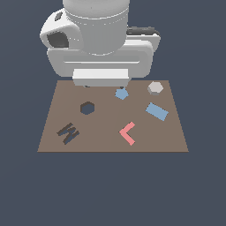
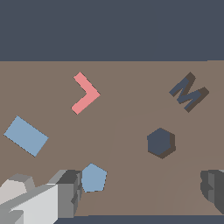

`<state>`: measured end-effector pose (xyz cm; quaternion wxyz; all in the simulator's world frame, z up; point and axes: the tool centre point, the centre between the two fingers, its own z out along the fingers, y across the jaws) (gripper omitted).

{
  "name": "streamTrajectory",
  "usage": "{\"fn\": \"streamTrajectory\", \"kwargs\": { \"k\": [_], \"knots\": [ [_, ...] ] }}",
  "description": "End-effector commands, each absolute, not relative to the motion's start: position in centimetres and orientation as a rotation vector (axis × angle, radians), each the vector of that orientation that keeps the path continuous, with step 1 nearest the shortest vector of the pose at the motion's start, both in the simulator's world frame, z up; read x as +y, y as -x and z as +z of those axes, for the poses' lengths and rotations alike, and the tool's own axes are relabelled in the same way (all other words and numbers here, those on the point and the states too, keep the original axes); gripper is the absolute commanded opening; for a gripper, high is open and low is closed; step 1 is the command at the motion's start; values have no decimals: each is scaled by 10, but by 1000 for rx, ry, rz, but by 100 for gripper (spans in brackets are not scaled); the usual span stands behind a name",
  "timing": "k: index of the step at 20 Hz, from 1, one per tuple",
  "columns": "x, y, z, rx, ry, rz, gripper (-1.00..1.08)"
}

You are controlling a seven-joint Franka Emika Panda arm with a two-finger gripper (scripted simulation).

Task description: Insert a designated object into the corresponding slot on a board.

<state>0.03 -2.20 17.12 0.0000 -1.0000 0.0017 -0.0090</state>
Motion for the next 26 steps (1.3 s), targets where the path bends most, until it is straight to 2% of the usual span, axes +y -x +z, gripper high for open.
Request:
{"fn": "streamTrajectory", "kwargs": {
  "k": [1, 14, 26],
  "knots": [
    [-22, 0, 171, 5, 3141, -28, 100],
    [-4, 19, 157, 136, 3139, -25, 100],
    [48, 60, 121, 464, 3107, -17, 100]
  ]
}}
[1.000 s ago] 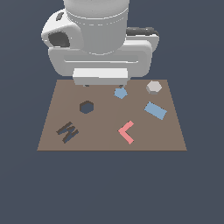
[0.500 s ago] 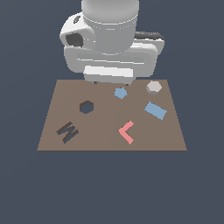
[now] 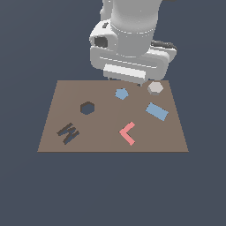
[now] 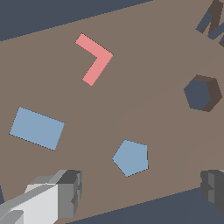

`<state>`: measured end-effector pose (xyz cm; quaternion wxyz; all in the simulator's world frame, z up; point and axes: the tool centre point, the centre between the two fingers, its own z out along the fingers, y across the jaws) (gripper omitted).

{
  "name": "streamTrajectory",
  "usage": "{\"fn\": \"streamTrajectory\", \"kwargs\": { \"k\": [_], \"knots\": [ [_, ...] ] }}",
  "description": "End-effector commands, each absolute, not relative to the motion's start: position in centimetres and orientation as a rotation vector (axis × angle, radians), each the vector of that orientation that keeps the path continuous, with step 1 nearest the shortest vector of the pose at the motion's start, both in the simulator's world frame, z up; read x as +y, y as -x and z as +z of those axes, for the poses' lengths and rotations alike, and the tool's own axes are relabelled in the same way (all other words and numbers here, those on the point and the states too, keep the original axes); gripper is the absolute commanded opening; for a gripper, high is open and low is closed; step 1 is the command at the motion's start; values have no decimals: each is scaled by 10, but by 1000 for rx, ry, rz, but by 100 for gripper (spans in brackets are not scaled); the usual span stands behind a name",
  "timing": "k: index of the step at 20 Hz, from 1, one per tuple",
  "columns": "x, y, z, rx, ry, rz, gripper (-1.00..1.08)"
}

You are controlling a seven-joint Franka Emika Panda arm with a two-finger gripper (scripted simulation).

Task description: Insert a designated object into the corresponding slot on a board.

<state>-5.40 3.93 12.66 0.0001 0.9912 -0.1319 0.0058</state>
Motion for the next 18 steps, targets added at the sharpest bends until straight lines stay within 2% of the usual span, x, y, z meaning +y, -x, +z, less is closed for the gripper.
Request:
{"fn": "streamTrajectory", "kwargs": {
  "k": [1, 9, 18],
  "knots": [
    [54, 64, 117, -499, -3101, 16, 100],
    [105, 87, 87, -768, -3046, 9, 100],
    [148, 97, 63, -974, -2986, 4, 100]
  ]
}}
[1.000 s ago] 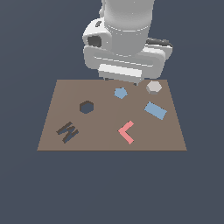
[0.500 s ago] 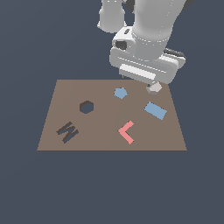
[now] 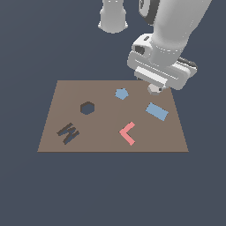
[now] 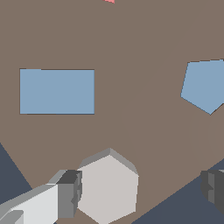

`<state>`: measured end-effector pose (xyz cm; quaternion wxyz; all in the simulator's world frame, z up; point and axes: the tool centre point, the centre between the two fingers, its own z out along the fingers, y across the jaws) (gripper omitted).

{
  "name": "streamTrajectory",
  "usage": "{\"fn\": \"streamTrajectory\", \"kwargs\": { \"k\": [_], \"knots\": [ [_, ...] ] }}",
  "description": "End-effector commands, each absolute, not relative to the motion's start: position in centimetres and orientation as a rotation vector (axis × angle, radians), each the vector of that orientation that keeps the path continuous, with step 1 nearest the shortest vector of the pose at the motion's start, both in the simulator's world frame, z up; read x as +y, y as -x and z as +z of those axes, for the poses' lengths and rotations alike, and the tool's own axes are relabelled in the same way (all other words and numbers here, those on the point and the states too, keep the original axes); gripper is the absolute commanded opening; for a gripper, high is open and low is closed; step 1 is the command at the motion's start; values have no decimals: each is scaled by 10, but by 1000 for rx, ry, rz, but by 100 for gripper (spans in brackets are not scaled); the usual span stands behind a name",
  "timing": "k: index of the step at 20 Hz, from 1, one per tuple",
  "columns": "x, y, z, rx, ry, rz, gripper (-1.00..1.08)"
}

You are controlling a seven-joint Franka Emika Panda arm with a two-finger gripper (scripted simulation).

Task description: Insert a designated object into the corresponding slot on a board.

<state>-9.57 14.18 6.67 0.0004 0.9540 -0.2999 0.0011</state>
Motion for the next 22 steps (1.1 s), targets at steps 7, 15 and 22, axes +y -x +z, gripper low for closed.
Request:
{"fn": "streamTrajectory", "kwargs": {
  "k": [7, 15, 22],
  "knots": [
    [168, 98, 53, -1064, -2955, 1, 100],
    [173, 98, 50, -1085, -2948, 0, 100],
    [173, 98, 35, -1089, -2947, 0, 100]
  ]
}}
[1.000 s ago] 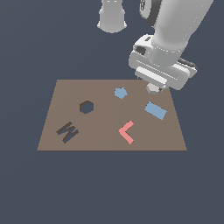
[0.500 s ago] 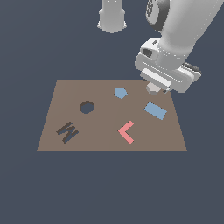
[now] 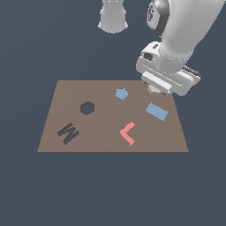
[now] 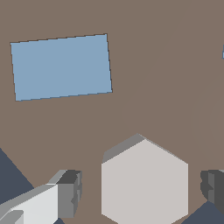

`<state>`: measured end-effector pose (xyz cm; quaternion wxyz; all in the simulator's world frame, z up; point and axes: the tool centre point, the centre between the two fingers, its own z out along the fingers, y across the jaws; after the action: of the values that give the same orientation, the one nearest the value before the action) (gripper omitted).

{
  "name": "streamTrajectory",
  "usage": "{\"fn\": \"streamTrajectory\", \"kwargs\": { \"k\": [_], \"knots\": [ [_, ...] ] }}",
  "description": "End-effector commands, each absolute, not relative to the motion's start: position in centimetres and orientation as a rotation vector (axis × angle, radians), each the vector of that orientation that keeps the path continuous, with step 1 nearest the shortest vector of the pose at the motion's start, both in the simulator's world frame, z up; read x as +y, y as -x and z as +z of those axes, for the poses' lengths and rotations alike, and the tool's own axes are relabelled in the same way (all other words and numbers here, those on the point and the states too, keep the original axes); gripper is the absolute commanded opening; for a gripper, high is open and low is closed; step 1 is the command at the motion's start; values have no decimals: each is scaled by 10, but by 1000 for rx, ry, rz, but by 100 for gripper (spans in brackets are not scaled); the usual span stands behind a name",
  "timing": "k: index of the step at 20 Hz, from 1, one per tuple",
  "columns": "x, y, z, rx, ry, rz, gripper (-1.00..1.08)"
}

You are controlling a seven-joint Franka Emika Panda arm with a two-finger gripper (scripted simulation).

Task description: Insert a designated object into the corresponding slot on a board.

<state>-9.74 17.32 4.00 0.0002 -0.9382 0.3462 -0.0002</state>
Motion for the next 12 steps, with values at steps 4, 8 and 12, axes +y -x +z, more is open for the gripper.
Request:
{"fn": "streamTrajectory", "kwargs": {
  "k": [4, 8, 12],
  "knots": [
    [173, 98, 30, 1089, 2947, 0, 100],
    [173, 98, 30, 1089, 2947, 0, -100],
    [173, 98, 30, 1089, 2947, 0, -100]
  ]
}}
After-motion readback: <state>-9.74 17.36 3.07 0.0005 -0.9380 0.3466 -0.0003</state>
